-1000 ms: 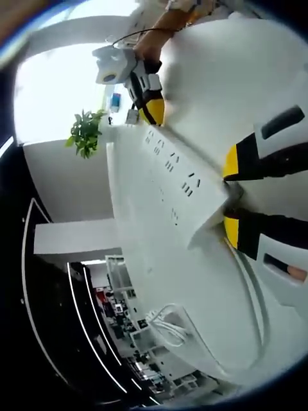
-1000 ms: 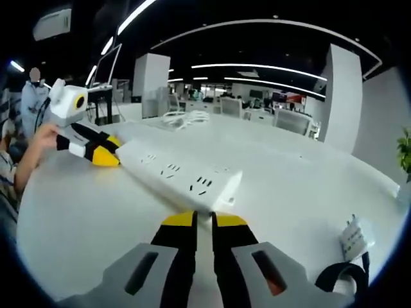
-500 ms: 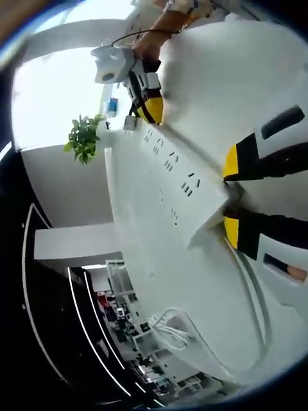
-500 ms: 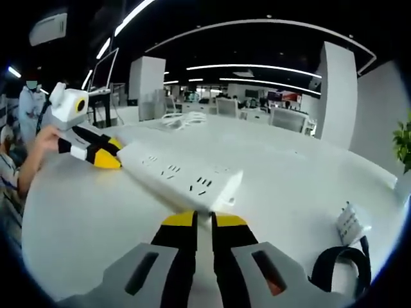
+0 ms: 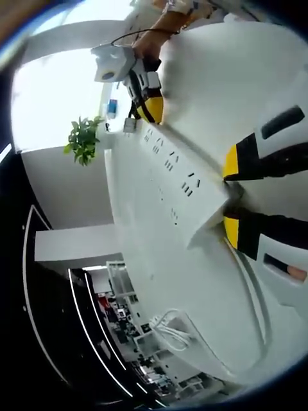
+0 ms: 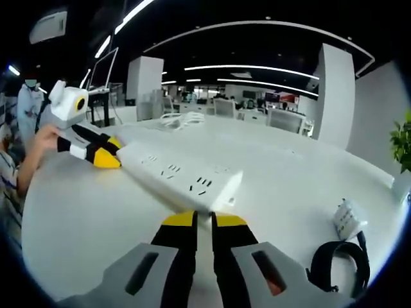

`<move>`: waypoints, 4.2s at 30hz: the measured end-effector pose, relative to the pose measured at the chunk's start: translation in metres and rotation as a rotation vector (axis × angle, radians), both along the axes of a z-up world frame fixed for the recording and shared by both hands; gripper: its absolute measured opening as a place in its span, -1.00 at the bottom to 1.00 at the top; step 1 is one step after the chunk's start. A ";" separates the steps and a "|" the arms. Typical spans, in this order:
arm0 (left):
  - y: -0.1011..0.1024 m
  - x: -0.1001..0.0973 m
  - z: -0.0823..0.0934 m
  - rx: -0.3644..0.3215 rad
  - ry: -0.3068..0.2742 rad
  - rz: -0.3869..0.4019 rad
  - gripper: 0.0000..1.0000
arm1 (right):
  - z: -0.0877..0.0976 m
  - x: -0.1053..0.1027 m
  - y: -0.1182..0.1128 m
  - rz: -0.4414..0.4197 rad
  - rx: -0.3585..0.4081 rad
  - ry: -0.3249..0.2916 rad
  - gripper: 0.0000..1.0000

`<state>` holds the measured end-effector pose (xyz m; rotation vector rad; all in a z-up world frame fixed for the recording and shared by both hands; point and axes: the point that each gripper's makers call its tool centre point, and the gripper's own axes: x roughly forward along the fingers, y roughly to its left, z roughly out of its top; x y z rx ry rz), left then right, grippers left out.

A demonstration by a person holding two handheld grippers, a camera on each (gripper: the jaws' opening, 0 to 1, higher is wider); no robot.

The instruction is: Straighten the power strip on the desk, plug the charger into it

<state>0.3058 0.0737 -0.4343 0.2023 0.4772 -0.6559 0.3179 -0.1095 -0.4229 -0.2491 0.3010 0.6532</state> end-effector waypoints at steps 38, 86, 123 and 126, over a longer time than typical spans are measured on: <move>0.013 0.007 0.031 -0.110 -0.104 0.017 -0.60 | 0.055 -0.006 -0.084 -0.145 -0.043 -0.175 -0.75; 0.001 -0.001 0.062 -0.232 -0.185 -0.019 -0.61 | 0.004 0.017 -0.204 -0.348 -0.451 0.156 -0.81; -0.003 -0.002 0.051 -0.186 -0.164 -0.033 -0.60 | 0.015 0.015 -0.206 -0.403 -0.639 0.140 -0.85; -0.003 -0.002 0.048 -0.173 -0.156 -0.033 -0.60 | 0.028 0.018 -0.202 -0.410 -0.687 0.095 -0.85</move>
